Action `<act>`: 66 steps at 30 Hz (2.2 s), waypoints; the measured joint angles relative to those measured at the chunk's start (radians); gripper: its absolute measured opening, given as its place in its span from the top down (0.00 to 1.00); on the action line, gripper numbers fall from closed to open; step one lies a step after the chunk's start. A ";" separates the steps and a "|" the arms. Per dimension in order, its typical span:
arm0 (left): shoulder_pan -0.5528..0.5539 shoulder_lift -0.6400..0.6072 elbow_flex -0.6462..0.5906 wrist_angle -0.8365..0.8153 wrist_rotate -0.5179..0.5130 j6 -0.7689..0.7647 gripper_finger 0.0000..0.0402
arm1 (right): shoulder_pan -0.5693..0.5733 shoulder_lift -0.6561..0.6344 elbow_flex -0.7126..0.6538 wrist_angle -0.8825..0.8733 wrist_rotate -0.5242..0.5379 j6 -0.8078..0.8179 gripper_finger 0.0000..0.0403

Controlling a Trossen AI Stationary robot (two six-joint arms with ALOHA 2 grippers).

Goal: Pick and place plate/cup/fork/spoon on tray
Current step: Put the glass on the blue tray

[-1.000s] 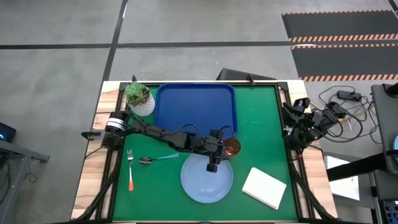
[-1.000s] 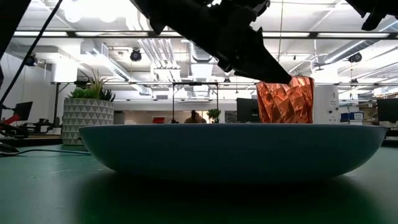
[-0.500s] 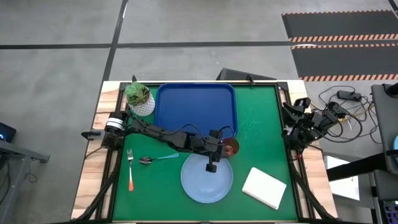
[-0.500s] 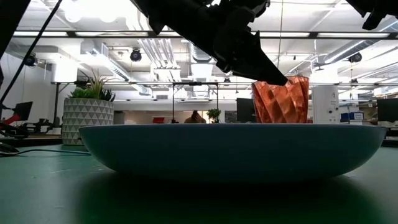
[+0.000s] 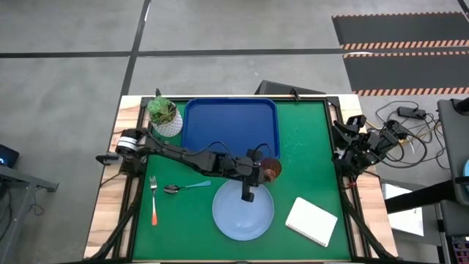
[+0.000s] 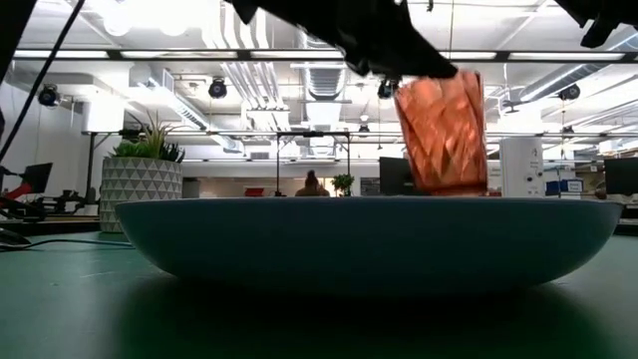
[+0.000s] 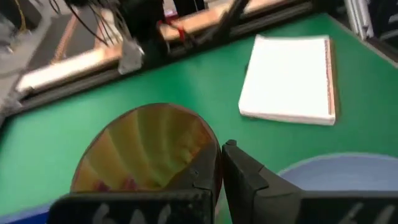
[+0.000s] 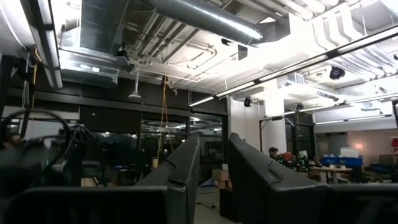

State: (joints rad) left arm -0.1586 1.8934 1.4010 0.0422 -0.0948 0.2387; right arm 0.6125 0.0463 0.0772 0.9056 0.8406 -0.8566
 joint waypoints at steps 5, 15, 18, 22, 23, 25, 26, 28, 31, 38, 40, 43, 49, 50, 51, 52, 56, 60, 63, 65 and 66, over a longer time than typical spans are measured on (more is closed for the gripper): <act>0.002 -0.069 -0.005 -0.062 -0.033 0.070 1.00 | 0.000 0.000 0.000 -0.002 0.009 0.000 0.83; 0.124 -0.254 -0.081 -0.350 -0.363 0.081 1.00 | 0.000 0.000 0.000 -0.002 0.048 0.000 0.83; 0.201 -0.324 -0.158 -0.343 -0.370 0.054 1.00 | 0.000 0.000 0.000 -0.002 0.050 0.000 0.83; 0.319 -0.410 -0.269 -0.302 -0.376 0.006 1.00 | 0.000 0.000 0.000 -0.001 0.050 0.000 0.83; 0.349 -0.426 -0.293 -0.283 -0.381 -0.010 1.00 | 0.000 0.000 0.000 -0.002 0.050 0.000 0.83; 0.410 -0.461 -0.344 -0.253 -0.387 -0.039 1.00 | 0.000 0.000 0.000 -0.002 0.051 0.000 0.83; 0.437 -0.475 -0.369 -0.240 -0.389 -0.049 1.00 | 0.000 0.000 0.000 -0.002 0.051 0.000 0.83; 0.487 -0.492 -0.412 -0.204 -0.389 -0.063 1.00 | 0.000 0.000 0.000 -0.003 0.051 0.000 0.83; 0.546 -0.503 -0.469 -0.167 -0.388 -0.076 1.00 | 0.000 0.000 0.000 -0.004 0.051 0.004 0.83; 0.594 -0.500 -0.531 -0.098 -0.385 -0.077 1.00 | 0.000 0.000 0.000 -0.003 0.051 -0.001 0.83; 0.598 -0.500 -0.532 -0.090 -0.385 -0.077 1.00 | 0.000 0.000 0.000 -0.003 0.051 -0.007 0.83; 0.606 -0.500 -0.532 -0.061 -0.385 -0.076 1.00 | 0.000 0.000 0.000 -0.003 0.051 -0.011 0.83; 0.632 -0.500 -0.549 -0.052 -0.386 -0.079 1.00 | 0.000 0.000 0.000 -0.002 0.052 -0.019 0.83; 0.633 -0.500 -0.551 -0.050 -0.386 -0.079 1.00 | 0.000 0.000 0.000 -0.002 0.052 -0.019 0.83; 0.635 -0.500 -0.554 -0.049 -0.385 -0.079 1.00 | 0.000 0.000 0.000 -0.002 0.052 -0.019 0.83; 0.637 -0.500 -0.558 -0.050 -0.385 -0.079 1.00 | 0.000 0.000 0.000 -0.002 0.052 -0.019 0.83; 0.648 -0.499 -0.569 -0.048 -0.385 -0.082 1.00 | 0.000 0.000 0.000 -0.002 0.052 -0.019 0.83; 0.648 -0.499 -0.590 -0.051 -0.385 -0.155 1.00 | 0.000 0.000 0.000 -0.002 0.052 -0.019 0.83; 0.650 -0.499 -0.606 -0.050 -0.385 -0.181 1.00 | 0.000 0.000 0.000 -0.002 0.052 -0.019 0.83; 0.650 -0.499 -0.613 -0.050 -0.385 -0.181 1.00 | 0.000 0.000 0.000 -0.001 0.052 -0.019 0.83; 0.650 -0.499 -0.615 -0.049 -0.385 -0.182 1.00 | 0.000 0.000 0.000 -0.002 0.052 -0.019 0.83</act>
State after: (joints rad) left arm 0.4919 1.3941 0.7857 -0.0071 -0.4801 0.0563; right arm 0.6125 0.0463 0.0776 0.9040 0.8925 -0.8757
